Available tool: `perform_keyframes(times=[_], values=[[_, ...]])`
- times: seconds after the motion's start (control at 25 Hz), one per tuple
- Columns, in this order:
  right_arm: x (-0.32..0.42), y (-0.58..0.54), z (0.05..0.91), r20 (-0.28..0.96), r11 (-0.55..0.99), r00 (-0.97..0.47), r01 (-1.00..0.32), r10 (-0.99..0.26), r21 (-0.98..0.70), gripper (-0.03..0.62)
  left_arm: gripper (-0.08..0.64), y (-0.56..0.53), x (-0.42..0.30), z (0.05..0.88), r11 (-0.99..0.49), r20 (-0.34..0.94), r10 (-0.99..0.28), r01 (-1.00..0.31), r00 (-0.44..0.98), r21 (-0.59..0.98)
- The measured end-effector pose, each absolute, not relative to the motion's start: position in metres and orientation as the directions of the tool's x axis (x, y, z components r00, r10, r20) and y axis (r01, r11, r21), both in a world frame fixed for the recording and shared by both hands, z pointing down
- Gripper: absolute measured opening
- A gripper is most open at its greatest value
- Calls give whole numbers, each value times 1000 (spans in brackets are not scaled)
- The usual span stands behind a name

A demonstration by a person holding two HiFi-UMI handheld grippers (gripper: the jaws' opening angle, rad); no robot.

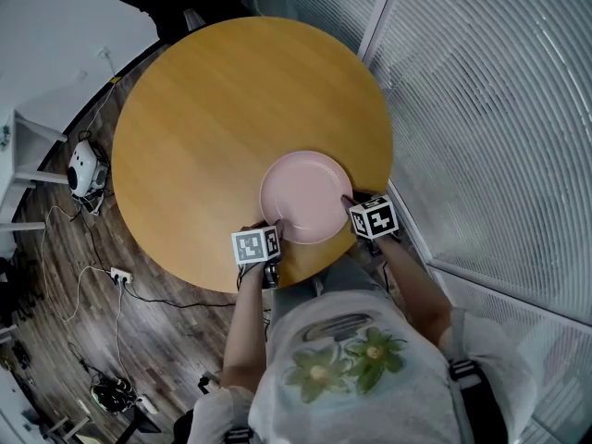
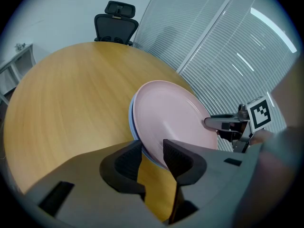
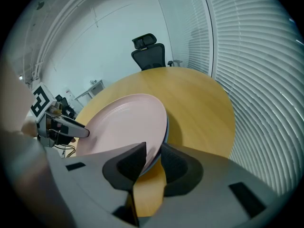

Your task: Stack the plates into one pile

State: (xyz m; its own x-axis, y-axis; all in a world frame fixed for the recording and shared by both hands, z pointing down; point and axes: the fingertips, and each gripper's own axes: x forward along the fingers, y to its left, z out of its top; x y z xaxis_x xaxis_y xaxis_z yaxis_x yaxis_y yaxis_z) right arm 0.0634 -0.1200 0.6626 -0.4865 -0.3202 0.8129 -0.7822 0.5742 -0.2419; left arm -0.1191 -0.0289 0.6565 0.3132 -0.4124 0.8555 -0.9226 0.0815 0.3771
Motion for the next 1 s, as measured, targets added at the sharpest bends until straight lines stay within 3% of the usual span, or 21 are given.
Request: perform_keyframes(times=[0.16,0.28,0.6,1.0], values=[[63,-117,659,813,588,-478,-779,-334,-216,114,151,-25,-121,657,90,852,-418,-919,315,384],[65,-121,652,812,600,-446,-785,-376,-154,115,208,-28,-126,649,94,845,-448,-924,293,370],[70,-139,603,721,592,-469,-800,-510,-101,114,210,-45,-148,604,117,768,-591,-916,245,383],[43,-134,510,506,648,-645,-735,-573,-202,77,31,-62,-138,497,-51,484,-837,-916,256,397]])
